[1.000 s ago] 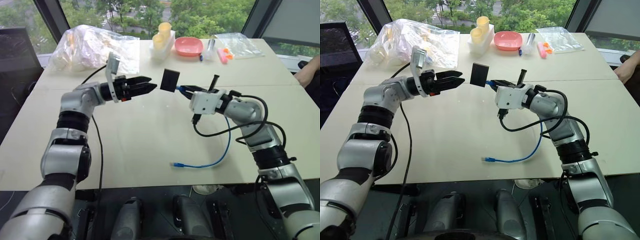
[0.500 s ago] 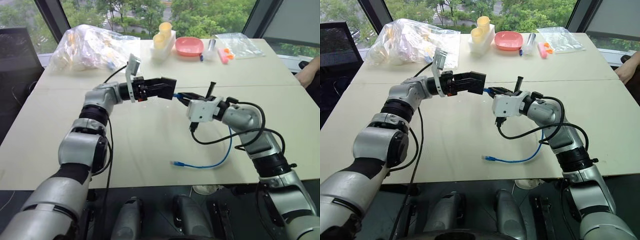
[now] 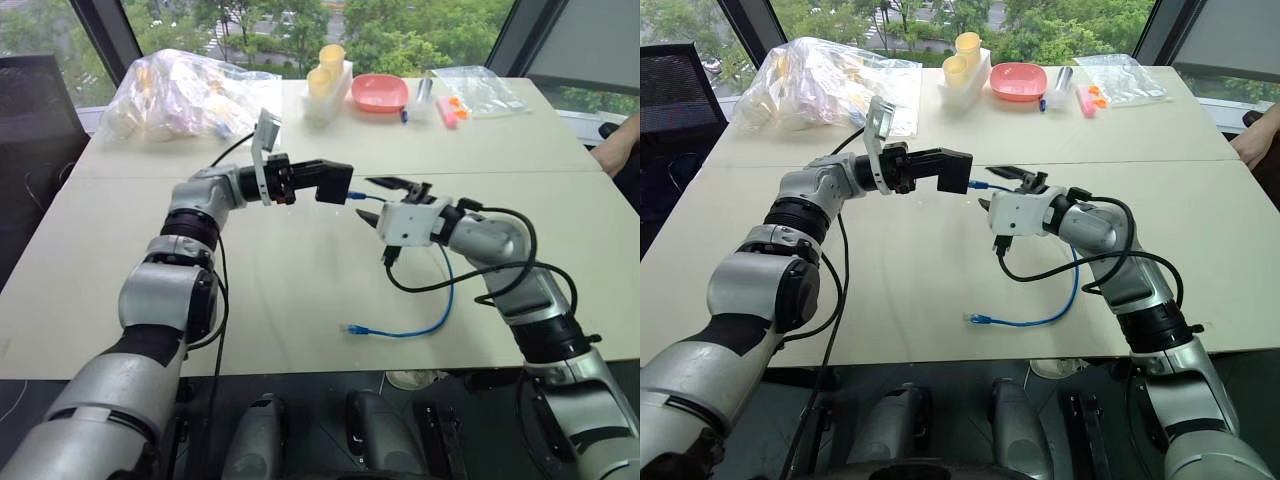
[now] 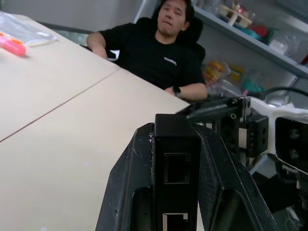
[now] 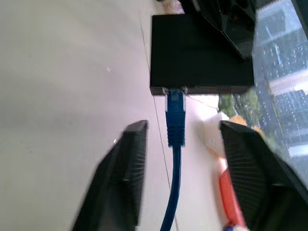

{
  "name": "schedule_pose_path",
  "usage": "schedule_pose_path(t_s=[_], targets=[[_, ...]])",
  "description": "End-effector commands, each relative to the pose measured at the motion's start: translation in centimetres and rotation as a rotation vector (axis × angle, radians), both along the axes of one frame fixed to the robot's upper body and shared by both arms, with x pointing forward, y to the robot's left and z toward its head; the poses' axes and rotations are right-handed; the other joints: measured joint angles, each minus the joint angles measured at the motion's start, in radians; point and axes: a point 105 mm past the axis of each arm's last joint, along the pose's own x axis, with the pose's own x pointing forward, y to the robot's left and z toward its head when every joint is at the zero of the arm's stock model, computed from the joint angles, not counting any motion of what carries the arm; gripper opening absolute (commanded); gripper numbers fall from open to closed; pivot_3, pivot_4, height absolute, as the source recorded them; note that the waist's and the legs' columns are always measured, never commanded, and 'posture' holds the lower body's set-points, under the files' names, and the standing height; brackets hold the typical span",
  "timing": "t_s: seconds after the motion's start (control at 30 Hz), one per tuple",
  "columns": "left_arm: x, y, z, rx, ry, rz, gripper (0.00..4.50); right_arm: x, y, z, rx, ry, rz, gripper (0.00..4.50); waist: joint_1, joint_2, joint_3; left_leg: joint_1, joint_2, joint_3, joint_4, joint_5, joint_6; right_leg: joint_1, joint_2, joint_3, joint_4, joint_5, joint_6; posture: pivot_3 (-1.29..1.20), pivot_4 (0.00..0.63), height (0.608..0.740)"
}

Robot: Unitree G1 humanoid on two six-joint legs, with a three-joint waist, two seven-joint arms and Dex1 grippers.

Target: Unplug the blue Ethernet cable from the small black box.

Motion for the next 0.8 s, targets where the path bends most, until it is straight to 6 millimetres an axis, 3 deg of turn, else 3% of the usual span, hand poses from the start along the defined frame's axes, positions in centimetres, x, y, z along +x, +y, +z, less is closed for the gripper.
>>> schedule_pose_path(t_s=[0.03, 0.13, 0.2, 0.33, 0.5, 0.8], targets=[[0.3, 1.0, 1.7, -0.121, 0.019, 0.029, 0.52, -1.1, -1.4, 1.0, 0.400, 0.185, -0.068, 4.25, 0.001, 0.000, 0.000, 0.000, 0.000, 0.000, 0.000, 0.000, 0.000, 0.000, 0.000, 0.000, 0.000, 0.000, 0.000, 0.00, 0.150, 0.740], [0.2, 1.5, 2.0, -0.203, 0.064, 0.020, 0.52, -3.6, 0.2, -0.4, 0.858, 0.530, 0.040, 4.25, 0.001, 0.000, 0.000, 0.000, 0.000, -0.001, 0.001, 0.000, 0.000, 0.000, 0.000, 0.000, 0.002, 0.000, 0.000, 0.00, 0.150, 0.740], [-0.3, 1.6, 2.1, -0.250, 0.089, -0.015, 0.52, -5.5, 1.7, -1.3, 1.044, 0.721, 0.156, 4.25, -0.001, 0.000, 0.000, 0.001, 0.001, -0.002, 0.001, 0.000, 0.000, 0.000, 0.000, -0.001, 0.003, 0.000, 0.000, 0.00, 0.150, 0.740], [-1.9, 1.1, 1.6, -0.276, 0.124, -0.128, 0.52, -5.6, 2.9, -1.0, 1.383, 0.854, 0.233, 4.25, -0.005, 0.000, 0.000, 0.003, 0.001, -0.002, 0.001, 0.000, 0.000, 0.000, 0.000, -0.001, 0.008, 0.000, 0.000, 0.00, 0.150, 0.740], [-2.9, 0.6, 1.7, -0.297, 0.151, -0.169, 0.52, -4.5, 3.5, -0.2, 1.520, 0.840, 0.238, 4.25, -0.003, 0.000, 0.000, 0.002, 0.001, -0.002, 0.004, 0.000, 0.000, 0.000, 0.000, -0.001, 0.009, 0.000, -0.001, 0.00, 0.150, 0.740], [-3.1, 0.7, 1.8, -0.310, 0.166, -0.157, 0.52, -4.1, 3.8, 0.5, 1.528, 0.825, 0.269, 4.25, -0.005, 0.000, 0.000, 0.002, 0.001, -0.002, 0.002, 0.000, 0.000, 0.000, 0.000, -0.001, 0.009, 0.000, 0.000, 0.00, 0.150, 0.740]])
